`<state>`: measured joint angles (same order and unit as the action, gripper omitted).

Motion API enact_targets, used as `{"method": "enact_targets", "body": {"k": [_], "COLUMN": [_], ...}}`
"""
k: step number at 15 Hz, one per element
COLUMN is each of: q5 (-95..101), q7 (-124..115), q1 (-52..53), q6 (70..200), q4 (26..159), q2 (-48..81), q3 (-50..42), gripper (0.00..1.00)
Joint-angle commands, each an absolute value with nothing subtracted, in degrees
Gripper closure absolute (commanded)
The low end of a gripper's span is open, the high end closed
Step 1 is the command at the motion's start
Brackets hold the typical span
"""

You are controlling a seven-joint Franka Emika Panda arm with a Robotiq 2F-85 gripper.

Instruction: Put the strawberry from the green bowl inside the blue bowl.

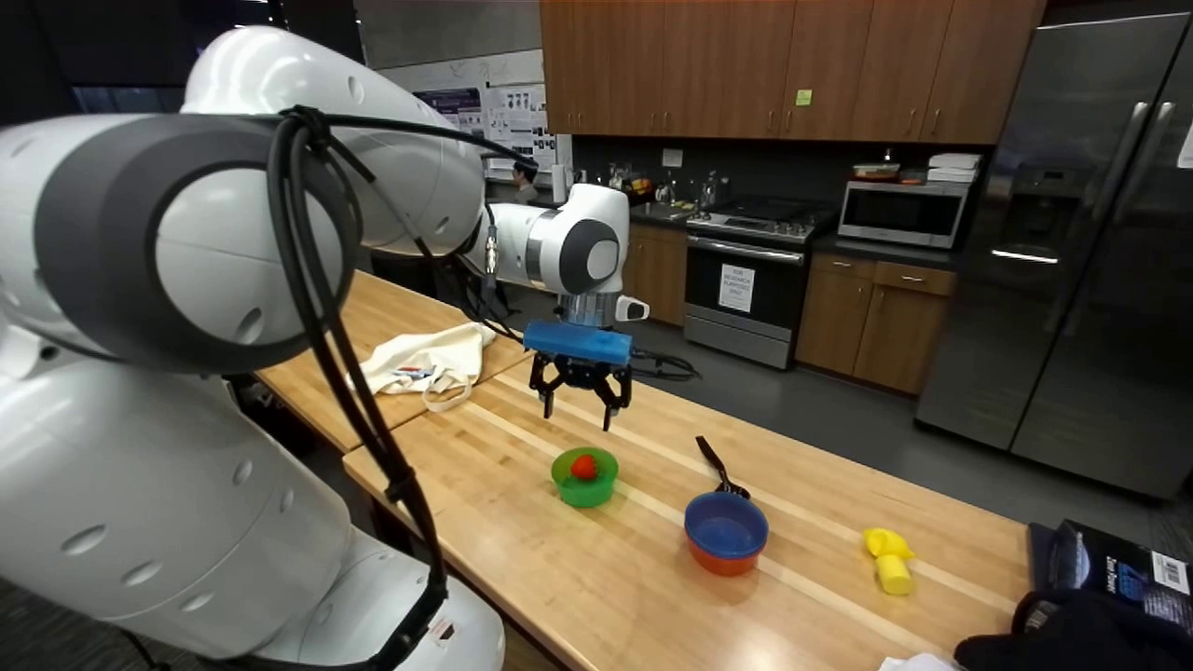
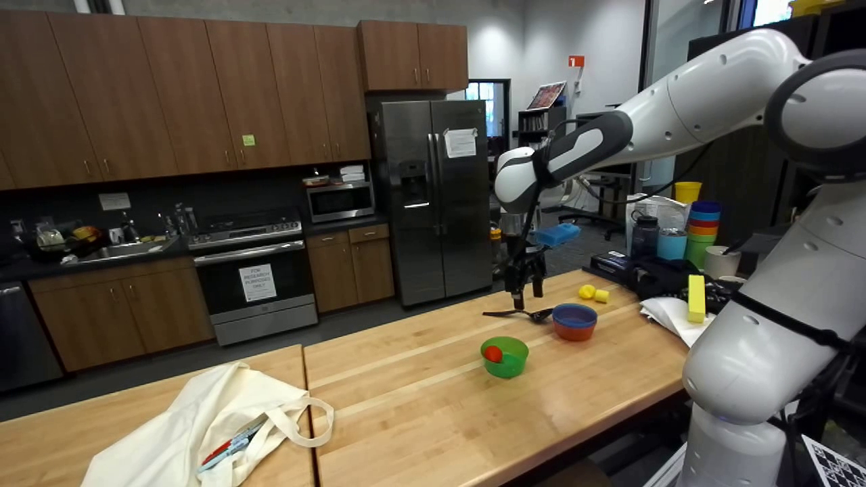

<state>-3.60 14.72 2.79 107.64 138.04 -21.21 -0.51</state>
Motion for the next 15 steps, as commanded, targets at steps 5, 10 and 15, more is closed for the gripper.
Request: {"method": "enact_targets", "body": {"k": [5, 10, 15], "q5": [-4.1, -4.3, -3.4], "q7": [13.0, 9.4, 3.9], "q1": [3.3, 4.8, 5.1], "q6": [109.0, 112.9, 124.2], "q4": [138.4, 140.5, 145.2], "q2": [-21.2, -20.5, -19.3], "q3": [-0.1, 2.6, 4.8], "gripper": [0.00, 0.00, 0.00]}}
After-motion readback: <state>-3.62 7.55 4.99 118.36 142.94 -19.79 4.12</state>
